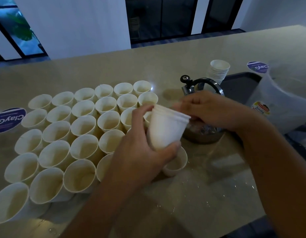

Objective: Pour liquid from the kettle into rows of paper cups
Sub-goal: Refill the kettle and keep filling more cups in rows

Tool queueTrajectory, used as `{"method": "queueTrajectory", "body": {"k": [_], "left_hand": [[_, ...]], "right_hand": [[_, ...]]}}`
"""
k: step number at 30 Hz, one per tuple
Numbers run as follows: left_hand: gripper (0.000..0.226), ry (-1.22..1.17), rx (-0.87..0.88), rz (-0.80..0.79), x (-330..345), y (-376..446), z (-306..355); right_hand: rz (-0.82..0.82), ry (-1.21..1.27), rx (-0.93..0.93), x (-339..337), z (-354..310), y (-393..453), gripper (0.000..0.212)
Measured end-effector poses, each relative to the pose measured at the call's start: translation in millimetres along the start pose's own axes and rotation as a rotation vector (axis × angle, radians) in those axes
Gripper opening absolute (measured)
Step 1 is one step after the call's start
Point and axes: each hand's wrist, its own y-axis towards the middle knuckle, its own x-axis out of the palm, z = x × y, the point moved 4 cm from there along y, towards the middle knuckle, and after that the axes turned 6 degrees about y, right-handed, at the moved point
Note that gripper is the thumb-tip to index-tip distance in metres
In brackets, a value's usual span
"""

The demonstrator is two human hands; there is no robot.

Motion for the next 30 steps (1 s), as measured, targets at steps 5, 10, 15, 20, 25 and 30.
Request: {"method": "queueTrajectory", "body": {"k": [5, 10, 15, 20, 25, 30], "left_hand": [[0.075, 0.040, 0.039, 0.069, -3.6, 45.0, 16.3], [0.062, -0.077, 0.008, 0.072, -5.5, 72.2, 25.9], [0.063, -0.179, 0.058, 0.077, -5.2, 72.6, 27.8], [0.063, -0.230, 0.057, 0.061, -6.2, 65.4, 26.3], [0.068, -0.258, 0.033, 0.006, -7.3, 59.3, 26.4], [0.077, -0.241, -0.003, -0.035, -8.8, 57.1, 25.6]], "right_hand": [[0.178, -0.057, -0.103, -26.9, -19.0, 4.5, 0.050], [0.366, 0.005, -0.296, -36.6, -21.7, 4.3, 0.019], [0.397, 0.084, -0.357, -33.6, -13.5, 3.2, 0.016], [0.388, 0.212, -0.398, -33.0, -6.9, 5.1, 0.015], [0.300, 0.326, -0.464, -31.0, -1.8, 6.4, 0.025], [0.277, 0.383, -0.501, -30.8, 0.3, 7.0, 0.031]]}}
